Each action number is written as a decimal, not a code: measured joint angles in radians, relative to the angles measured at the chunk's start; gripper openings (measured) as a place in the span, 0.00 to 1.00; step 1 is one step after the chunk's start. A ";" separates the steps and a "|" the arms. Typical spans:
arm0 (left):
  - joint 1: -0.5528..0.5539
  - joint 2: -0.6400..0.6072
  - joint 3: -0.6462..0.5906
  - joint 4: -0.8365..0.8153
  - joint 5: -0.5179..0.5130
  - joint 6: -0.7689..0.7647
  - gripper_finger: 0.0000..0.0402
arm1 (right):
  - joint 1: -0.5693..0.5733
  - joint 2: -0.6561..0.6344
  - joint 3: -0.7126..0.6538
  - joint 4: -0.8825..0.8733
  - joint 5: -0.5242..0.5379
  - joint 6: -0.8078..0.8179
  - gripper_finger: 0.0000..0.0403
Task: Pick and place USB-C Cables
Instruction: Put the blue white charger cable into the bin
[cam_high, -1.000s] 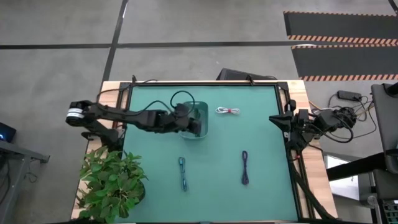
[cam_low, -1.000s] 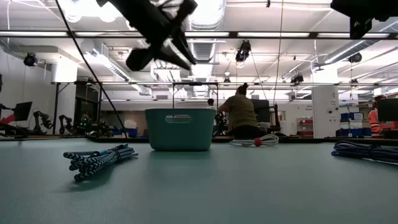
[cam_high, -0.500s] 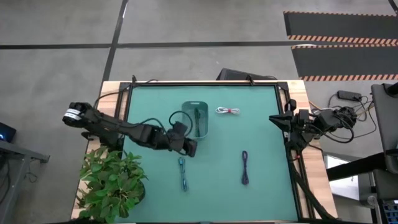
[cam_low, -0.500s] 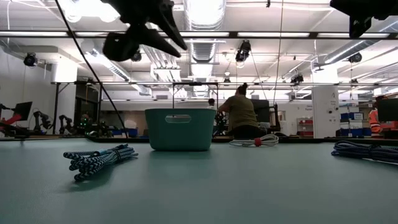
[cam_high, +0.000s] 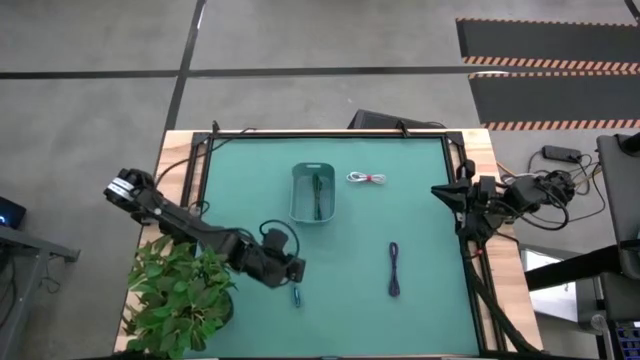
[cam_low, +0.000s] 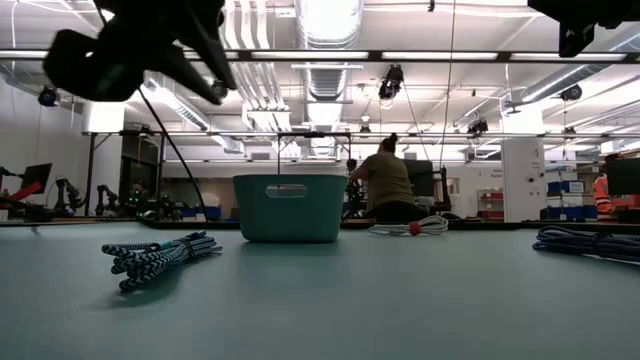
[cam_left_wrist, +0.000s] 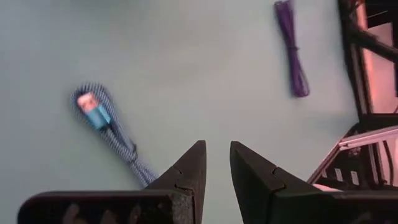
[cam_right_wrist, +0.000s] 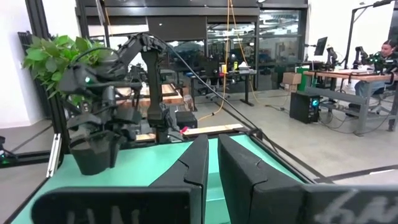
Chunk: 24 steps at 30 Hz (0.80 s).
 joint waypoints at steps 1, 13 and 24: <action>-0.008 0.008 0.000 -0.008 0.000 -0.017 0.14 | 0.000 0.006 0.000 0.004 0.000 0.000 0.07; -0.039 0.079 0.000 -0.053 0.013 -0.118 0.14 | 0.000 0.056 0.000 0.063 0.000 -0.047 0.07; -0.039 0.105 -0.043 -0.109 0.010 -0.241 0.14 | 0.000 0.055 0.000 0.068 0.000 -0.078 0.07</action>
